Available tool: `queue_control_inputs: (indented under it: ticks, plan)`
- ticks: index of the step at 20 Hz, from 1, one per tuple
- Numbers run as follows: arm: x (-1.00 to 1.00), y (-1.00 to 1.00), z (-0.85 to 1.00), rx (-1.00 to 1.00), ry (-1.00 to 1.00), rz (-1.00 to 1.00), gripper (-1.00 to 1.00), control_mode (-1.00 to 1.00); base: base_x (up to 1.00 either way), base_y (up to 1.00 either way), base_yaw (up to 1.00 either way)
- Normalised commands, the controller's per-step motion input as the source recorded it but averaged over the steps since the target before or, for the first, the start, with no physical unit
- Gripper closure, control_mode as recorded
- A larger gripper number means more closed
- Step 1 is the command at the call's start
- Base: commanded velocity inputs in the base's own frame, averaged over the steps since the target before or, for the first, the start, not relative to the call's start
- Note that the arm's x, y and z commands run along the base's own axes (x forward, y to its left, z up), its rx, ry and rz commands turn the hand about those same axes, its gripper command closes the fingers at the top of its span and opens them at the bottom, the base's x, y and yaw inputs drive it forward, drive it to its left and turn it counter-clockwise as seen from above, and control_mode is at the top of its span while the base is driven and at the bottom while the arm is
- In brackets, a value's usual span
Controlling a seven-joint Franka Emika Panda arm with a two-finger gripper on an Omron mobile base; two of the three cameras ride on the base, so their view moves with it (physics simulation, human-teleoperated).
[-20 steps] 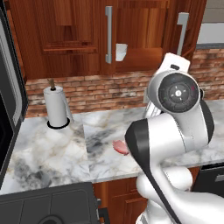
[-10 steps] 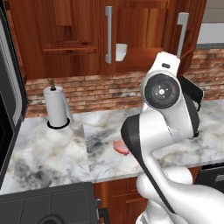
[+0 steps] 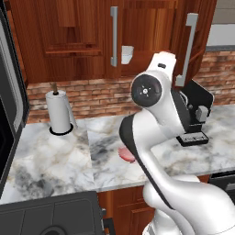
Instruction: Retrieve the tupperware from the cabinet, then place the raw meat into the tupperware to avoid contamination.
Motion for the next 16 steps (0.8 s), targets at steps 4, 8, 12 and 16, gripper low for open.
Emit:
queue_control_inputs:
  ticks: [4,8,12,16]
  plan:
    - [0.3,0.0,0.0,-0.06,0.01,-0.14,-1.0,-1.0,0.0,0.0,0.0]
    - [0.23,0.0,0.0,-0.06,0.01,-0.13,-1.0,-1.0,0.0,0.0,0.0]
    - [0.19,-0.01,0.0,-0.05,0.01,-0.11,-1.0,-1.0,0.0,0.0,0.0]
    - [0.18,-0.05,0.0,-0.05,0.02,-0.09,-1.0,-1.0,0.0,0.0,0.0]
